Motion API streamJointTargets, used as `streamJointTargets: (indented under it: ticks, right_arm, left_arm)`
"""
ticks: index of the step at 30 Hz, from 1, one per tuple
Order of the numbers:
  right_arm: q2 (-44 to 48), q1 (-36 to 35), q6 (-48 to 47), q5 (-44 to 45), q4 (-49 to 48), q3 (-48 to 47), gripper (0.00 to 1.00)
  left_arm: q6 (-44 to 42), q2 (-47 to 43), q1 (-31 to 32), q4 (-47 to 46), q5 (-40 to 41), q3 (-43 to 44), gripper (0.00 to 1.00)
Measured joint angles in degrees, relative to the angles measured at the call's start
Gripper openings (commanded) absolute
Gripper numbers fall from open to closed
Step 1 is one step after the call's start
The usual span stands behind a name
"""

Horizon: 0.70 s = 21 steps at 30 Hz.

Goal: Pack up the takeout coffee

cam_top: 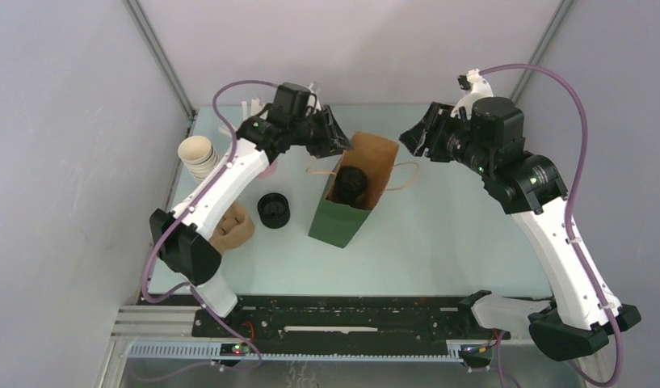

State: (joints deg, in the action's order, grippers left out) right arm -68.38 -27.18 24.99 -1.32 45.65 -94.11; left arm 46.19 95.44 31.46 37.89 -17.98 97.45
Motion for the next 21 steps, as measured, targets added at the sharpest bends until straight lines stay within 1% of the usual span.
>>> streamJointTargets:
  ticks: [2, 4, 6, 8, 11, 13, 18, 21]
  right_arm:
    - [0.59, 0.22, -0.04, 0.31, 0.07, -0.17, 0.62]
    - [1.2, 0.46, -0.2, 0.61, 0.31, -0.44, 0.62]
    - [1.6, 0.59, -0.33, 0.74, 0.59, -0.74, 0.62]
    - [1.95, 0.92, -0.59, 0.81, 0.9, -1.09, 0.62]
    - [2.27, 1.4, -0.92, 0.87, 1.42, -1.25, 0.63]
    - [2.4, 1.7, -1.31, 0.87, 1.95, -1.25, 0.63]
    - [2.58, 2.19, -2.19, 0.87, 3.28, -1.33, 0.63]
    - [2.99, 2.43, -2.64, 0.87, 3.89, -1.33, 0.63]
  left_arm:
    - [-0.83, 0.28, -1.03, 3.61, 0.72, 3.26, 0.66]
    - [-2.38, 1.01, -2.08, 8.24, 2.05, 8.98, 0.75]
    - [-4.48, 2.36, -2.86, 13.16, 4.09, 16.39, 0.78]
    - [-6.8, 4.63, -3.82, 18.6, 6.4, 26.93, 0.8]
    - [-9.38, 4.79, -5.51, 23.08, 9.57, 35.74, 0.8]
    - [-10.6, 2.56, -7.37, 24.7, 12.0, 36.24, 0.8]
    - [-12.41, -6.67, -15.87, 25.44, 17.84, 25.29, 0.77]
    - [-13.31, -8.39, -20.11, 25.66, 20.48, 21.73, 0.75]
